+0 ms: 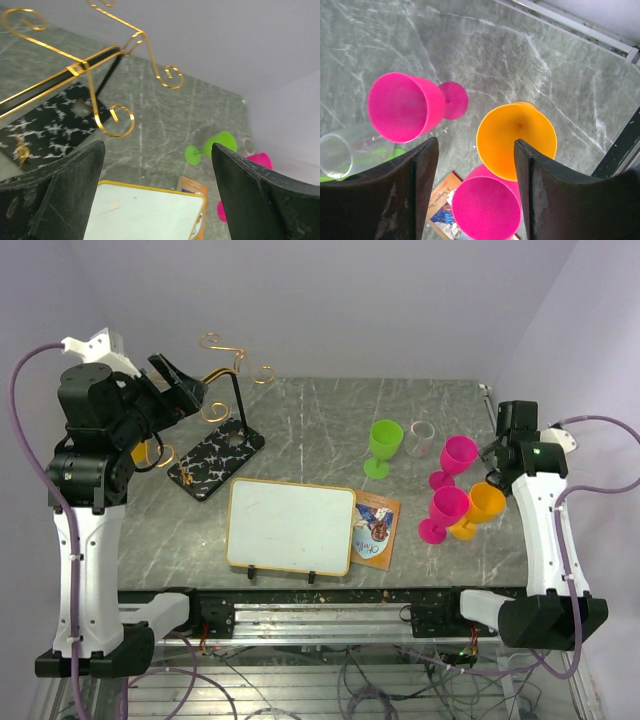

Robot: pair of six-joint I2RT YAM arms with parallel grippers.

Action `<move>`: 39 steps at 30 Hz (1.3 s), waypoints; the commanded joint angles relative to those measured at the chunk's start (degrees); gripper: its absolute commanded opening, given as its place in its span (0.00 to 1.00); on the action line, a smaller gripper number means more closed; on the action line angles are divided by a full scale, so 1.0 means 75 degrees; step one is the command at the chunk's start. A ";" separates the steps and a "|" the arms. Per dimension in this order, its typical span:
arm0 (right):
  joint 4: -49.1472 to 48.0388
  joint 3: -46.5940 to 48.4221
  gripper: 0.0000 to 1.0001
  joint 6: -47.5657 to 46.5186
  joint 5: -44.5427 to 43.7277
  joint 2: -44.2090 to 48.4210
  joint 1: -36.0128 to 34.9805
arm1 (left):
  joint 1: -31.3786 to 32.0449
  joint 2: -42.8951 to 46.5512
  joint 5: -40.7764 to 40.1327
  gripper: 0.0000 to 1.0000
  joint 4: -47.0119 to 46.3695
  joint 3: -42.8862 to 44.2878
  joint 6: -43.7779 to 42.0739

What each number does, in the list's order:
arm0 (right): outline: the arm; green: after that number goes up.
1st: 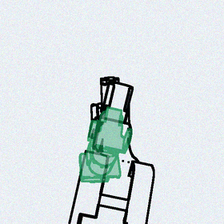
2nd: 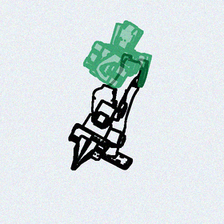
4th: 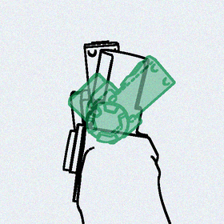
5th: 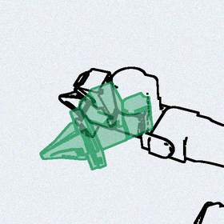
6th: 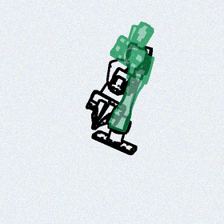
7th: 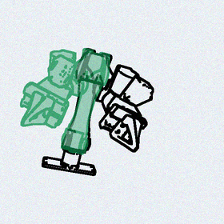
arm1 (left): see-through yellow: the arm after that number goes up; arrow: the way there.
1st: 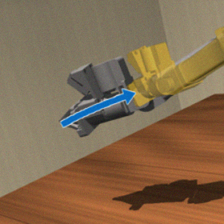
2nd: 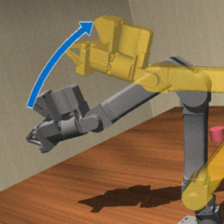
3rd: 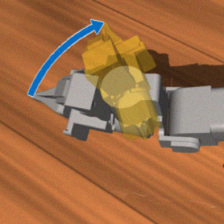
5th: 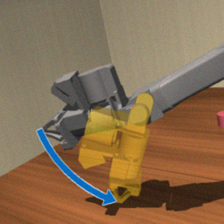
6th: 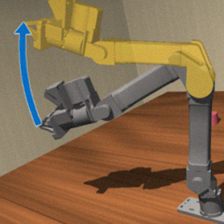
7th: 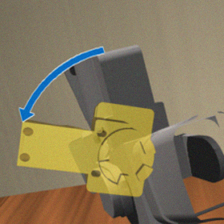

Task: Take the wine glass off the wine glass rack

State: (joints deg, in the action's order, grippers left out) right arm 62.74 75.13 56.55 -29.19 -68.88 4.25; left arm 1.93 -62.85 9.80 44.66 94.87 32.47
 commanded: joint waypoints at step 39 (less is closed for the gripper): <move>-0.2469 -0.1294 1.00 -0.1785 -0.2366 0.3191 -0.4748 | -0.3694 -0.0781 -0.3286 0.95 -0.1934 -0.2143 0.3000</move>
State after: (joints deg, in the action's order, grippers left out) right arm 47.72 66.61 44.86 -41.89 -46.28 -29.69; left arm -22.94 -66.54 -12.82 34.70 78.91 52.97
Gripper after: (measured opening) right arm 0.994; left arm 0.954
